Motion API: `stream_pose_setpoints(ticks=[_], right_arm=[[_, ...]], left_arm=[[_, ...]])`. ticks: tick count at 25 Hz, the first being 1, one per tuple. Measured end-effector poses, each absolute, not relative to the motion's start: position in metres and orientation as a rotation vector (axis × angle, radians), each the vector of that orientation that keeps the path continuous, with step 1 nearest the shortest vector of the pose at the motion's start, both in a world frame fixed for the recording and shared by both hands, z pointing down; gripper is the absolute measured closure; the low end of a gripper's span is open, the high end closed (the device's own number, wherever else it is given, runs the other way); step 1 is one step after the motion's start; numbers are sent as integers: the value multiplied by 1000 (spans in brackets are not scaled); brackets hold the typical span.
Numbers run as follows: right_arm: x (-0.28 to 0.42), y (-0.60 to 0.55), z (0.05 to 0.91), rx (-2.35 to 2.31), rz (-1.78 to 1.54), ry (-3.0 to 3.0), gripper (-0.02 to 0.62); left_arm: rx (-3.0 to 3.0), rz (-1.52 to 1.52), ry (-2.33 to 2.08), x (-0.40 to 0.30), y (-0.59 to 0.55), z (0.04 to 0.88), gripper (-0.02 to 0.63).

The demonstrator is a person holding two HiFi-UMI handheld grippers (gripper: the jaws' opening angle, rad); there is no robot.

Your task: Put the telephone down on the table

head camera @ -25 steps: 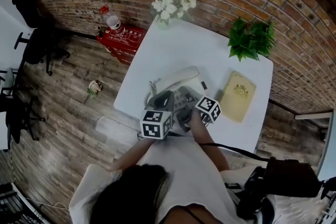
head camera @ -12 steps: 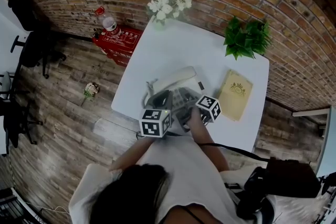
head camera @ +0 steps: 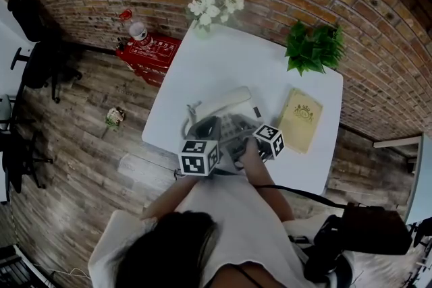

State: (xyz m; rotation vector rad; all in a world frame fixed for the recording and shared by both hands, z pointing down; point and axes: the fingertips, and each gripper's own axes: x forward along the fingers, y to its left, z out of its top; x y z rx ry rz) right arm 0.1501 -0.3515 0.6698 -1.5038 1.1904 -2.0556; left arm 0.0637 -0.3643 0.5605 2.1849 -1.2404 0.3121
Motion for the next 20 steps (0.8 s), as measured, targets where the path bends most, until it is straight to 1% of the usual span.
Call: stream_pose_setpoints(ticks=[12, 20], right_arm=[[153, -336, 670, -1502, -2057, 1101, 255], [142, -327, 669, -1497, -2054, 1177, 255]], left_arm=[[2178, 296, -1209, 60, -358, 562, 564], [2181, 297, -1184, 57, -352, 565, 564]])
